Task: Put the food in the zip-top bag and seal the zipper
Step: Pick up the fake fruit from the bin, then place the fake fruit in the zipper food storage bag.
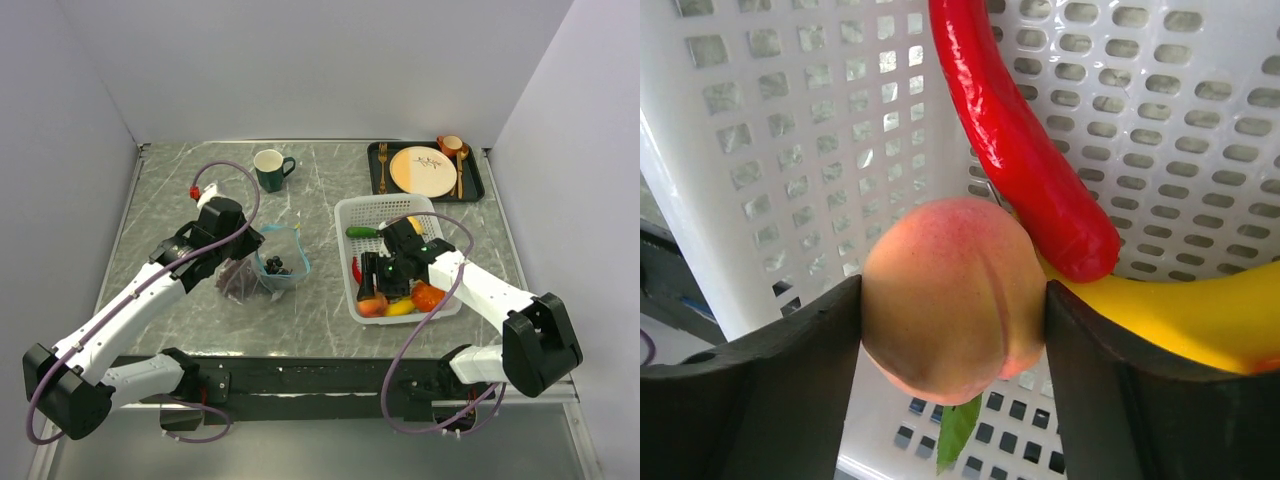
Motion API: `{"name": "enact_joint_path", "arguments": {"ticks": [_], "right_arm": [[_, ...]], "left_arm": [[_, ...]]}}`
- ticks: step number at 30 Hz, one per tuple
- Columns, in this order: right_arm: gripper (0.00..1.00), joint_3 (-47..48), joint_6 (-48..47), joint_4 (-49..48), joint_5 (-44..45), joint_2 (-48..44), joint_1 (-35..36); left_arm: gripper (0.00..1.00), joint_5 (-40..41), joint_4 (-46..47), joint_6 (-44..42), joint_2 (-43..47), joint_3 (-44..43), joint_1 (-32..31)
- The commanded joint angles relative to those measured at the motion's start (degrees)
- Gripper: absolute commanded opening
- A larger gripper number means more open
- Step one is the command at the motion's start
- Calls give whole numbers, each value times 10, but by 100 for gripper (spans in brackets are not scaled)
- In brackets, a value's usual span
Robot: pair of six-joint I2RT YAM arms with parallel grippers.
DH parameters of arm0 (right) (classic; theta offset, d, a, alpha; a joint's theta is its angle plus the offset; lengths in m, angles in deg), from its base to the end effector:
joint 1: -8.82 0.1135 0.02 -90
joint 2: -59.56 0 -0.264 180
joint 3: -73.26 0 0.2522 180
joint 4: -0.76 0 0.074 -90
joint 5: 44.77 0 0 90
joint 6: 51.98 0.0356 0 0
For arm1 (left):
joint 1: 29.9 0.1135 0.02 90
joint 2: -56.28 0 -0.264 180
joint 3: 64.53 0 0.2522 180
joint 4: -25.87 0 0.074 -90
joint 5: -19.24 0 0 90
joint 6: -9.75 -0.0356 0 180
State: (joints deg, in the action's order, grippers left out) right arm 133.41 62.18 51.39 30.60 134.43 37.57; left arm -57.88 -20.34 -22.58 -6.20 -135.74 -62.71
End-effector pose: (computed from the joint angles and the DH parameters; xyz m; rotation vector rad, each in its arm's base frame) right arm 0.2063 0.1234 0.2057 -0.1912 2.8034 0.5962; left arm 0.2006 -0.1199 0.3198 -0.6133 2.1939 -0.6160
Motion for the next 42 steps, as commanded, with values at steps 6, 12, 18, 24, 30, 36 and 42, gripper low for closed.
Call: {"name": "enact_joint_path", "arguments": {"ticks": [6, 12, 18, 24, 30, 36, 42], "right_arm": [[47, 23, -2, 0, 13, -31, 3], [47, 69, 4, 9, 49, -61, 3], [45, 104, 21, -22, 50, -75, 3], [43, 153, 55, -97, -18, -54, 3], [43, 189, 92, -175, -70, -2, 17], [43, 239, 98, -191, -73, 69, 71], [44, 275, 106, -205, -80, 139, 119]], "left_arm": [[1, 6, 2, -13, 6, -10, -1], [1, 2, 5, -12, 11, -6, -1], [1, 3, 5, -12, 14, -4, -1], [1, -1, 3, -16, 10, -8, -1], [1, -7, 4, -12, 15, -6, -1], [1, -13, 4, -12, 20, -9, -1], [1, -16, 4, -9, 24, -6, -1]]}}
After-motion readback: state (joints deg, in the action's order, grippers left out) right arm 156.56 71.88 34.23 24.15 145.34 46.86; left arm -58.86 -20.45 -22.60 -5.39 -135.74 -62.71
